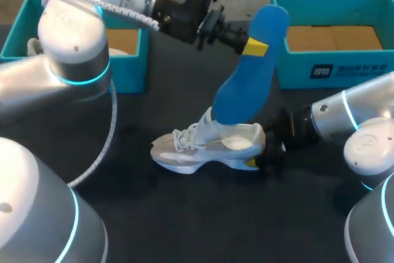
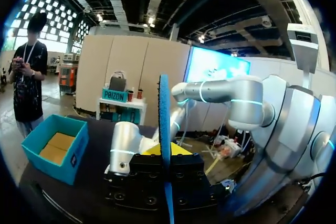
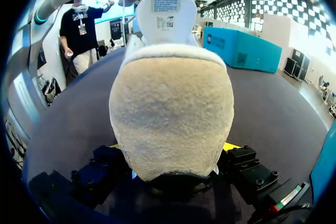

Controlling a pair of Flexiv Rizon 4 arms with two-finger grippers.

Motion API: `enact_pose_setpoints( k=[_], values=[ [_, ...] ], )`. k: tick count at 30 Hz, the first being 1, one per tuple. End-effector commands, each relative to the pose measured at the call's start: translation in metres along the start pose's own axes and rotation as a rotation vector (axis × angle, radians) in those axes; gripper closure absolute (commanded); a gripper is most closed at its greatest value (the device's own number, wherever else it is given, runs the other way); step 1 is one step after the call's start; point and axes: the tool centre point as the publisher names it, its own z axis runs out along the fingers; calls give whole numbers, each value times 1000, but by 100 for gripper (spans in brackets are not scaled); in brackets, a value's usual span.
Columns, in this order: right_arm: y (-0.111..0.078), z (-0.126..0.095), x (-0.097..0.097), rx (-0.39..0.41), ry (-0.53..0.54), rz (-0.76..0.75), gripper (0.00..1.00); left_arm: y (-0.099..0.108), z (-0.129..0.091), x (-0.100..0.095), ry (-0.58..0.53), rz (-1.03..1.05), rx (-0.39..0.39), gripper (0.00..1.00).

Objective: Take the shoe out of the shoebox, open the shoe tongue, remove and reinsert the insole, then place the shoe into the shoebox

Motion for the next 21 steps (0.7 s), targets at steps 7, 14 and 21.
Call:
enact_pose_setpoints(
  k=[7,14,21],
  values=[
    [-2,5,1,5,-1,0,100,2,-20,28,-127,-286,264,100],
    [-2,5,1,5,-1,0,100,-13,-30,40,-139,-362,341,100],
    [-2,5,1,5,-1,0,100,-31,-39,50,-119,-369,350,100]
  ],
)
